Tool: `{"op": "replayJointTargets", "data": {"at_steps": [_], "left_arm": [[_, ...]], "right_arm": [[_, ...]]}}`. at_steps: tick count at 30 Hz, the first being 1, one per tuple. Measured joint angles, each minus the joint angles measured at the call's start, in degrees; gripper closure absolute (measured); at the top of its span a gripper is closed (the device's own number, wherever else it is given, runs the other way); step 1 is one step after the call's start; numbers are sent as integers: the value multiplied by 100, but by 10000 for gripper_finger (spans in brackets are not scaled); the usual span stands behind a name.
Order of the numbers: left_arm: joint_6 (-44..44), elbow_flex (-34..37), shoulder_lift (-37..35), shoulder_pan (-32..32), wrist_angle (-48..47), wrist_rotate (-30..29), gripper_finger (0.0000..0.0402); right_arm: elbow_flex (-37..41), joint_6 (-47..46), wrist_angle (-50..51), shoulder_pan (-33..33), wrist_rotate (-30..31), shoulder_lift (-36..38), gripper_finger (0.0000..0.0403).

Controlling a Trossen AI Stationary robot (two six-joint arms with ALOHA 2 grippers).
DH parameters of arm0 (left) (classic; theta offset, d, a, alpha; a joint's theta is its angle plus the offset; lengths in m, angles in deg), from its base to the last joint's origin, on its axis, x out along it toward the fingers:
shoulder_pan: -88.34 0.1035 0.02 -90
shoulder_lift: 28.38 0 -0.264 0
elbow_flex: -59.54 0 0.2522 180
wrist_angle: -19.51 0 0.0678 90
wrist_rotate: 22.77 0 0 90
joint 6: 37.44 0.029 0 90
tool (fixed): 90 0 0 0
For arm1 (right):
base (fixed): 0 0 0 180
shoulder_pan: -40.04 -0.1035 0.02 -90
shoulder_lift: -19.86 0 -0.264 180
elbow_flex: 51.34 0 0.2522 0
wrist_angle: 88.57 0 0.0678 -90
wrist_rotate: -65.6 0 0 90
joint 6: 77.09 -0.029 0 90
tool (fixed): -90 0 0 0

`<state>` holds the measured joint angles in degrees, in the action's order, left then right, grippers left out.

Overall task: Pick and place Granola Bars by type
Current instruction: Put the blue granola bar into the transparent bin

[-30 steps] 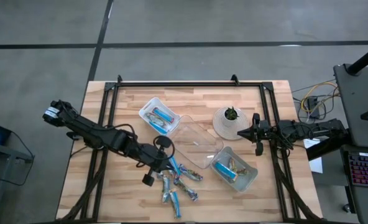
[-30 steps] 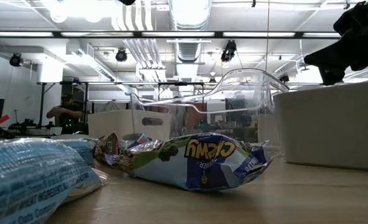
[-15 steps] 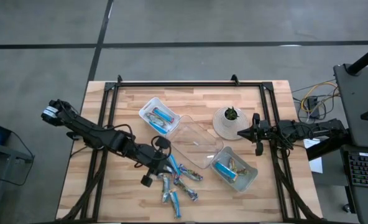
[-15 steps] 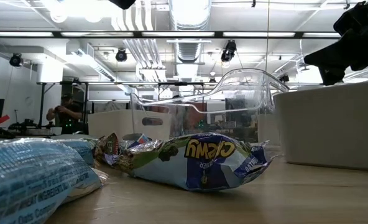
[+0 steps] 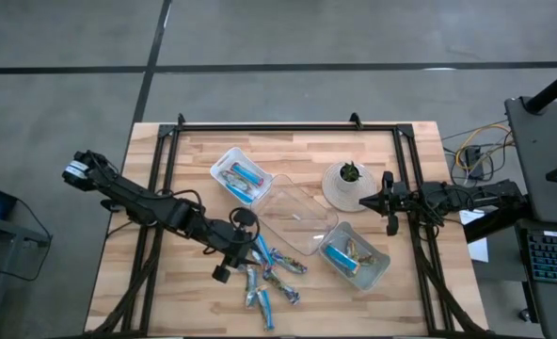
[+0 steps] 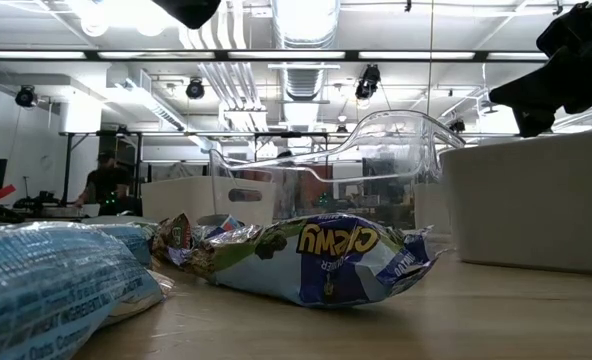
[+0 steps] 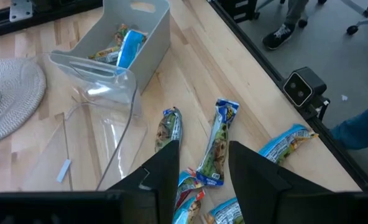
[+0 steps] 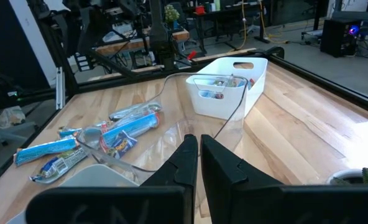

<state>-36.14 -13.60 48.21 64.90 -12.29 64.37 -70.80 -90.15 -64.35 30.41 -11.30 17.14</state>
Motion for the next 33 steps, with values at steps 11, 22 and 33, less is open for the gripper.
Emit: {"op": "replayJointTargets", "data": {"at_steps": [11,22,33], "left_arm": [[32,71,-201,-5,32,0,280],[58,167,-291,-16,-17,0,334],[366,232,-474,-44,-192,0,401]], "right_arm": [[0,0,2,0,0,0,390],[0,0,1,0,-1,0,390],[0,0,0,2,0,0,390]]}}
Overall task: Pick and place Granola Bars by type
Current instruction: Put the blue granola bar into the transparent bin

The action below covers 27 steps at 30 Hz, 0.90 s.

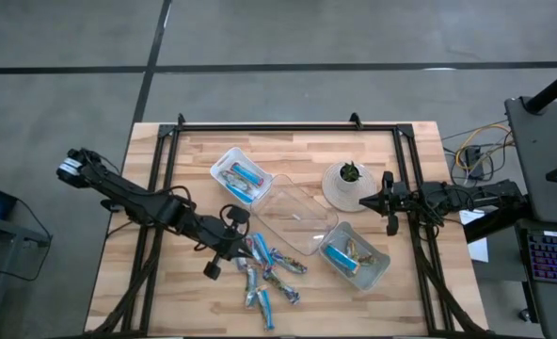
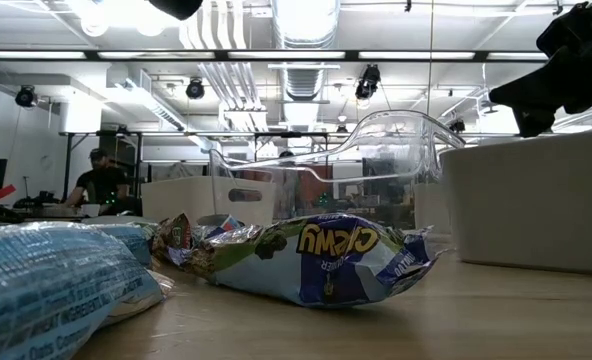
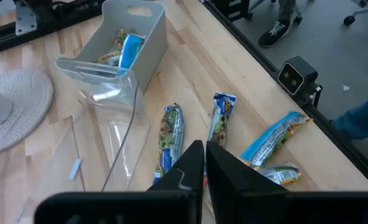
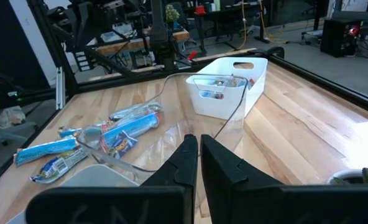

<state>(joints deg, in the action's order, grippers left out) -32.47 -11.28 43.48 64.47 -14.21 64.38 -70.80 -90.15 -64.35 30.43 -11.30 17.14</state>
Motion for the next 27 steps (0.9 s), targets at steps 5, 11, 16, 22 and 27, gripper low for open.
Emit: {"op": "replayJointTargets", "data": {"at_steps": [5,11,16,22,27], "left_arm": [[47,182,-167,-20,2,0,401],[353,410,-473,-179,-6,26,401],[694,530,-660,-256,-1,24,401],[697,695,-732,-263,-19,15,402],[694,748,-747,-263,-2,13,402]], "right_arm": [[0,0,0,0,0,0,390],[0,0,0,-2,0,0,390],[0,0,1,-1,-2,0,390],[0,0,-1,0,0,0,390],[0,0,0,0,-2,0,390]]}}
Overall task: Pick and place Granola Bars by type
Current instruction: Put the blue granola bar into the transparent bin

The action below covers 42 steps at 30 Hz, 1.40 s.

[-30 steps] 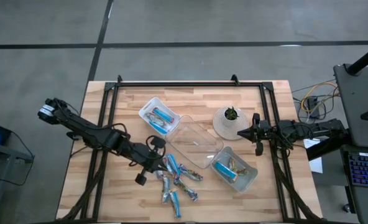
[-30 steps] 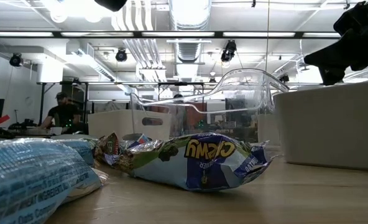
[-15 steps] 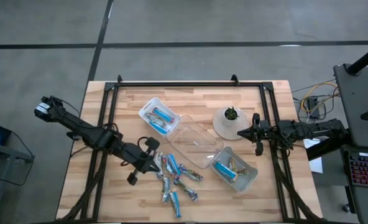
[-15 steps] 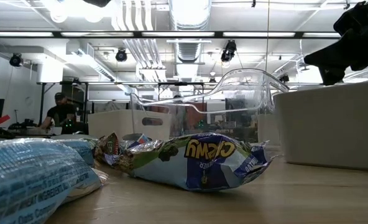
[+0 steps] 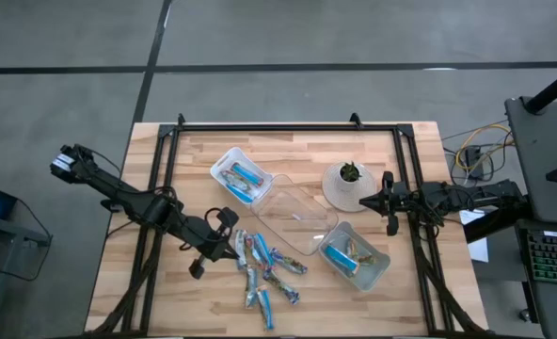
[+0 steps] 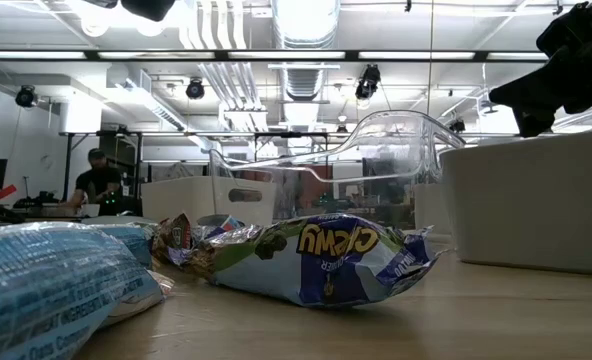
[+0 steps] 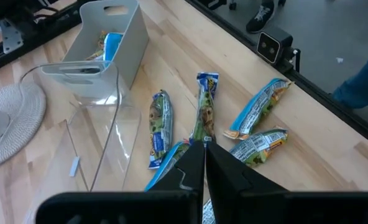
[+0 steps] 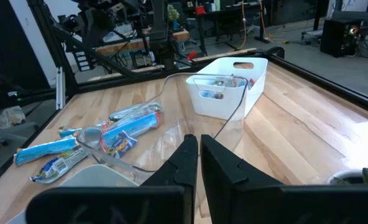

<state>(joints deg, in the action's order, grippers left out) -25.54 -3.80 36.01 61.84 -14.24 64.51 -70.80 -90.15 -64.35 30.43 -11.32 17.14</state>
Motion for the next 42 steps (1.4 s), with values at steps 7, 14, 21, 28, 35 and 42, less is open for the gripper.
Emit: {"op": "replayJointTargets", "data": {"at_steps": [7,14,21,28,35,42], "left_arm": [[-2,13,-10,0,2,-22,402],[-7,13,-10,-24,1,-20,402],[-13,13,-10,-33,2,-17,402],[-43,6,-10,-109,-11,32,393],[-353,-204,133,-177,-203,326,333],[-34,-538,608,-179,-389,494,276]], "right_arm": [[0,0,0,-1,2,0,390],[0,0,0,-1,2,0,390],[0,0,0,0,2,0,390],[0,0,0,-2,2,0,390],[0,0,-1,-1,2,0,390],[0,0,0,-1,0,0,390]]}}
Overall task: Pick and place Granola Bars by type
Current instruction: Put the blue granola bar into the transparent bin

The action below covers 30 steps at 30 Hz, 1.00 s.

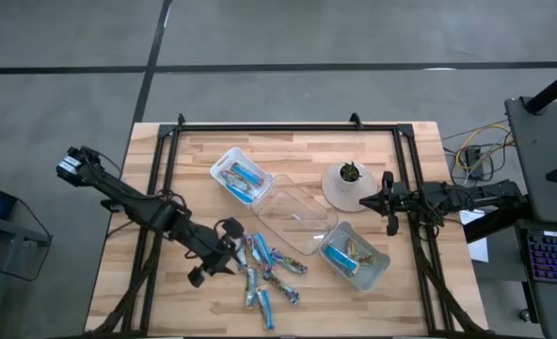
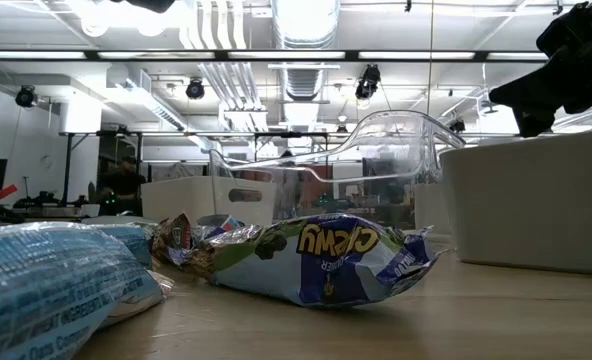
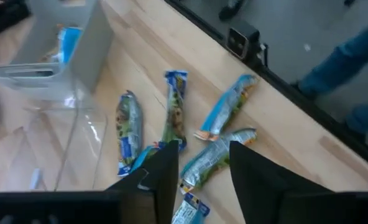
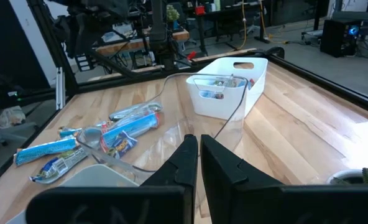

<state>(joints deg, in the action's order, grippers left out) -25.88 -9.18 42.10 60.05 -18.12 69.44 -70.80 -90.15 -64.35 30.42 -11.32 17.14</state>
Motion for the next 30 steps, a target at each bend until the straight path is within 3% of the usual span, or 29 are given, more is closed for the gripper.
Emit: {"op": "replayJointTargets", "data": {"at_steps": [9,19,24,30], "left_arm": [[1340,-553,688,14,-1323,105,266],[2944,-474,1127,242,-1432,-217,266],[3037,-426,1327,406,-1423,-763,266],[3104,-184,1632,483,-1435,-807,266]], "right_arm": [[0,0,-1,1,0,0,390],[0,0,0,1,1,0,390],[0,0,0,1,0,0,390],[0,0,0,0,0,0,390]]}}
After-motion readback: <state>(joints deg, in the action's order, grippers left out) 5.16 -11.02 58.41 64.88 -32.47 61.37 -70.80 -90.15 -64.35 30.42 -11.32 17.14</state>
